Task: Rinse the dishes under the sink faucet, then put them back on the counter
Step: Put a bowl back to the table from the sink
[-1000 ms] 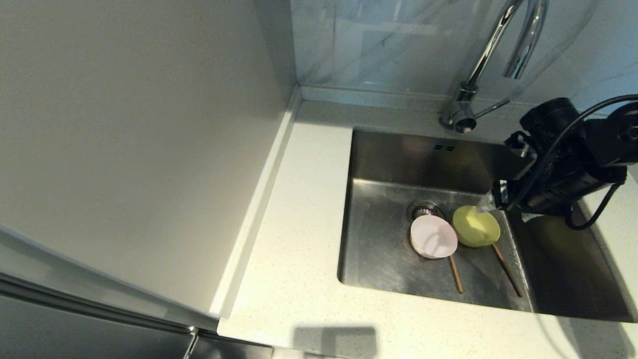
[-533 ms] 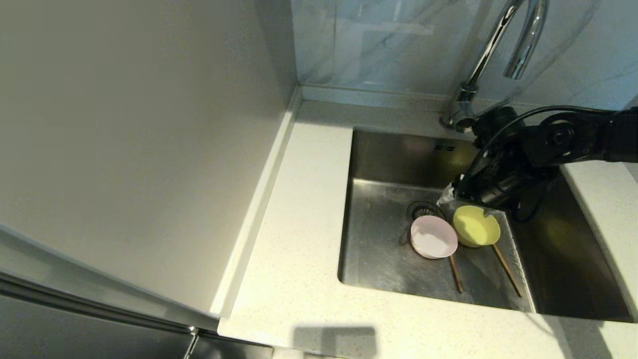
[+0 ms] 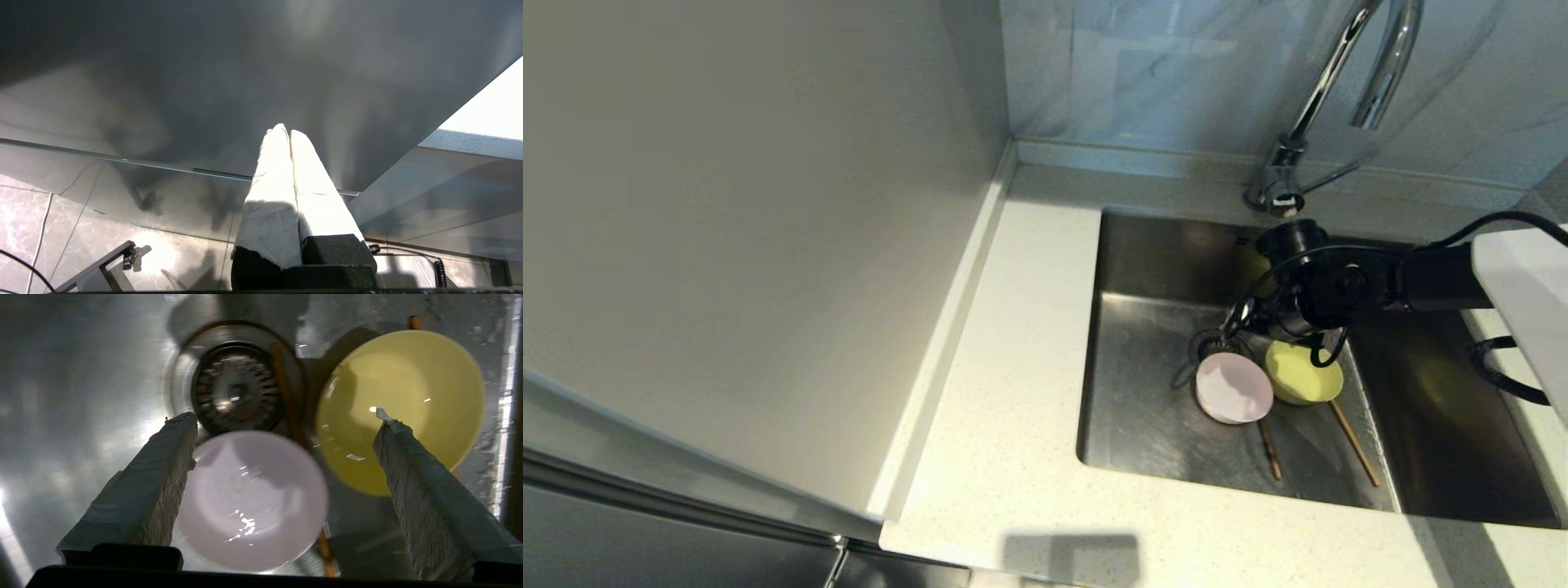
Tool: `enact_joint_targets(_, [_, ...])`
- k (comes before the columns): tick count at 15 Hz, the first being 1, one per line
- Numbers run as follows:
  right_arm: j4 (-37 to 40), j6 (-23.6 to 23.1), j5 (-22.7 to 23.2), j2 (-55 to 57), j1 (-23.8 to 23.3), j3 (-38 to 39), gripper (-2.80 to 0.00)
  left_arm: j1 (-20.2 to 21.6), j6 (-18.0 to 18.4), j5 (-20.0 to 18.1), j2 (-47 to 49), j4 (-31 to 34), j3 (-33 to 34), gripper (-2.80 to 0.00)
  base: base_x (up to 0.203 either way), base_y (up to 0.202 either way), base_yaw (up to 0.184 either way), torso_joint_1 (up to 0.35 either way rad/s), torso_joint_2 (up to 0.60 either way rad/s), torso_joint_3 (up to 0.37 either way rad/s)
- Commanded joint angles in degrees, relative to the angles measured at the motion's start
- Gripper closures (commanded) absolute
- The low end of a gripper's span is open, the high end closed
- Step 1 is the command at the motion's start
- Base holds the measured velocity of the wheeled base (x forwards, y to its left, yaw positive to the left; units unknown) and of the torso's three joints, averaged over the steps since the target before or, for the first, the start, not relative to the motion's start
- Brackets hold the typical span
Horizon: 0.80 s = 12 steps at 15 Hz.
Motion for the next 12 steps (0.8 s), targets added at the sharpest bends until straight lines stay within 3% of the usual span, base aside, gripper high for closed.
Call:
enact_joint_targets(1, [-1.0,-1.2,-1.3,2.6,-1.6,0.0,-2.8,0.0,0.0,0.0,-0.2,0.0,0.0,0.0,0.0,0.0,0.0,0.0,0.0,0.0])
enact_joint_targets(4, [-3.1,-3.5,-1.9,3.4,-2.7,-0.1,-2.8,0.0,0.0,0.0,-0.2,0.0,0.0,0.0,0.0,0.0,0.0,0.0,0.0,0.0])
enact_joint_targets(12, [-3.6,-3.7,-2.0,6.9,-3.0,-0.7,-2.8,0.0,0.0,0.0,-0.2,0.0,0.0,0.0,0.0,0.0,0.0,0.0,0.0,0.0])
